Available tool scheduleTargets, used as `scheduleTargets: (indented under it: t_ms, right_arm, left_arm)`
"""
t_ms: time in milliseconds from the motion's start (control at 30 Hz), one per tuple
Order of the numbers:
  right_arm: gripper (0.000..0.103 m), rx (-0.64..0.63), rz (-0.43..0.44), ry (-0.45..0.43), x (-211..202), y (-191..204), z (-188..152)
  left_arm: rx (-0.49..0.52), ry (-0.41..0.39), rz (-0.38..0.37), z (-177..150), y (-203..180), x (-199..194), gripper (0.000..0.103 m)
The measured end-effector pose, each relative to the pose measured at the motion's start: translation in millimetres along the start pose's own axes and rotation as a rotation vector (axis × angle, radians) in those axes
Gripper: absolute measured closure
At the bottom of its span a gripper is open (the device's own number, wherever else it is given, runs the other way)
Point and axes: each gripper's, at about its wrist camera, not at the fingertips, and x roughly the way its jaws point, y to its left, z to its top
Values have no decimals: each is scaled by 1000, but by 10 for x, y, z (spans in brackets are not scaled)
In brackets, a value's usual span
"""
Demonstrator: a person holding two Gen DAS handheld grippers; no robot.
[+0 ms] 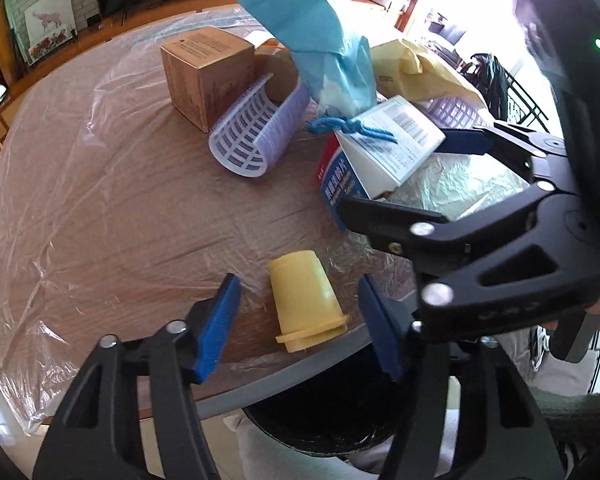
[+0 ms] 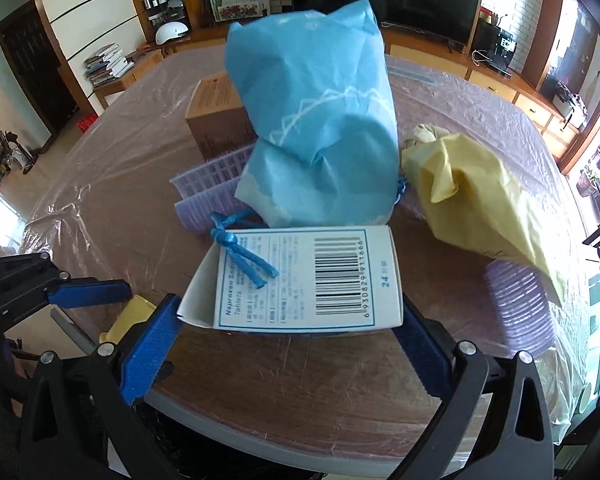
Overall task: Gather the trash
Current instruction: 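Grasp the yellow cup with the left tool while the right tool grasps the medicine box, then carry the yellow cup and medicine box with both tools over the black trash bin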
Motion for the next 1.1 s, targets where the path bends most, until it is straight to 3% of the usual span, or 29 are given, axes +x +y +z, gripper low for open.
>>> scheduleTargets:
  t_ms: [67,167,400,633,767,1100]
  right_arm:
    - [12,14,10,7,44,-23,-14]
    - [13,54,48,-11,31,-100,-27]
    - [14,103,111,-39,-50,-217,-72]
    - [14,321,369,-30,-110,-541,-180]
    - [14,399,449,-26,-145,-651,-286]
    - [14,357,419,-30,-321,-549,-323]
  left_arm:
    - [12,0,2,-5,-17,1,54]
    - [26,1,1,-22,-31,-3,64]
    - [41,-25,-19,-50,-35,-68,66]
    - [-53,-55,-83,-50,232,-193,68]
    - [-96,-77,-117,-47,359,-279,68]
    - [-51,-22,-86,-74,137,-180,66]
